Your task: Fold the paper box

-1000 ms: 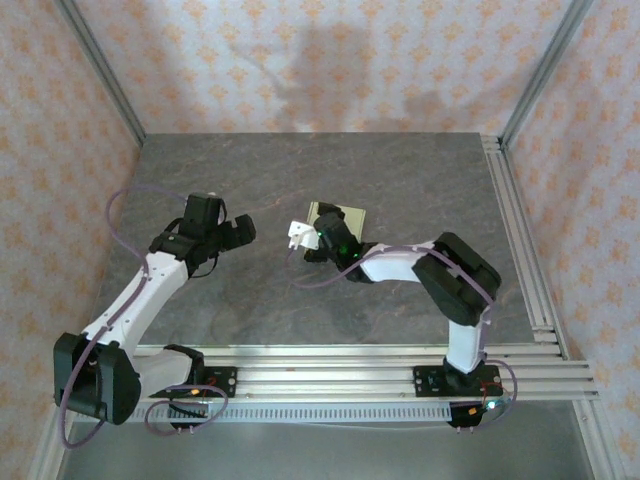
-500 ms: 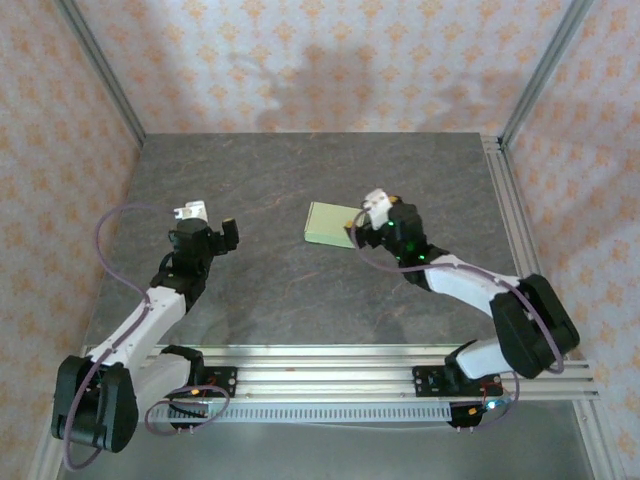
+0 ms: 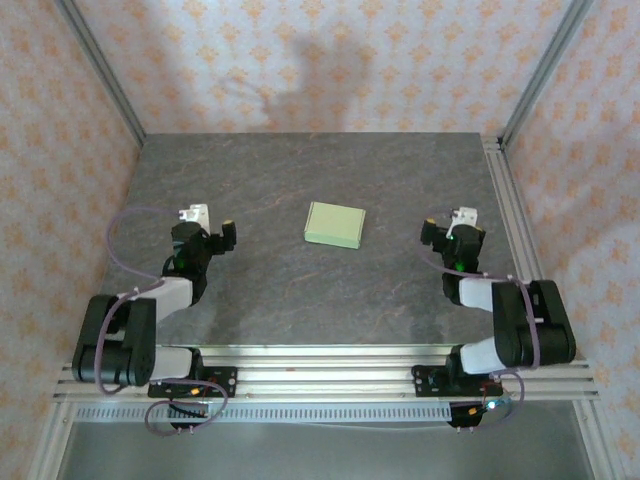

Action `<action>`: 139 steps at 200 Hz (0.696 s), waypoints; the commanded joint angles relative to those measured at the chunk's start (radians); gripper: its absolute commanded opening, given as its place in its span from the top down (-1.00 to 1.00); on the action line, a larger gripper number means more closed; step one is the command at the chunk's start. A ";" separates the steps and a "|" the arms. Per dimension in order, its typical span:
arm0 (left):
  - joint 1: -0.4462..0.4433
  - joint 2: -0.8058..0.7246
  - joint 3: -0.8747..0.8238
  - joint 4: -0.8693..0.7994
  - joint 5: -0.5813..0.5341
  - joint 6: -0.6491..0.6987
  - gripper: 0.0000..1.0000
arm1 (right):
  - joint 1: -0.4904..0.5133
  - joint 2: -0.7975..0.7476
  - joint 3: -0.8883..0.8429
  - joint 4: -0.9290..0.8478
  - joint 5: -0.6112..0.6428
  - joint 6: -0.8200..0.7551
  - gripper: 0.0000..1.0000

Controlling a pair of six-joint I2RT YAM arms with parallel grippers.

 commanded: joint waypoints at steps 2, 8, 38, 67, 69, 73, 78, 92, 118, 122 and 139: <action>0.004 0.135 0.002 0.190 0.025 0.001 -1.00 | -0.010 0.129 -0.043 0.327 -0.061 0.062 -0.99; -0.001 0.141 0.034 0.142 0.008 0.003 -1.00 | -0.010 0.116 -0.035 0.294 -0.058 0.063 -0.99; -0.026 0.128 0.049 0.093 -0.054 0.007 -1.00 | -0.011 0.098 0.062 0.074 -0.009 0.079 -0.99; -0.028 0.128 0.049 0.093 -0.059 0.008 -1.00 | -0.011 0.096 0.057 0.077 -0.008 0.077 -0.99; -0.028 0.128 0.049 0.094 -0.058 0.009 -1.00 | -0.010 0.095 0.057 0.074 -0.008 0.077 -0.99; -0.027 0.128 0.049 0.093 -0.059 0.008 -1.00 | -0.010 0.097 0.056 0.080 -0.008 0.076 -0.99; -0.028 0.128 0.050 0.094 -0.059 0.008 -1.00 | -0.010 0.101 0.053 0.094 -0.009 0.076 -0.99; -0.029 0.128 0.049 0.093 -0.061 0.009 -1.00 | -0.010 0.097 0.054 0.086 -0.009 0.077 -0.99; -0.030 0.129 0.049 0.093 -0.061 0.010 -1.00 | -0.009 0.099 0.049 0.097 -0.009 0.077 -0.99; -0.030 0.128 0.049 0.093 -0.061 0.010 -1.00 | -0.010 0.100 0.049 0.098 -0.008 0.077 -0.99; -0.030 0.129 0.050 0.091 -0.062 0.011 -1.00 | -0.010 0.097 0.044 0.106 -0.008 0.077 -0.99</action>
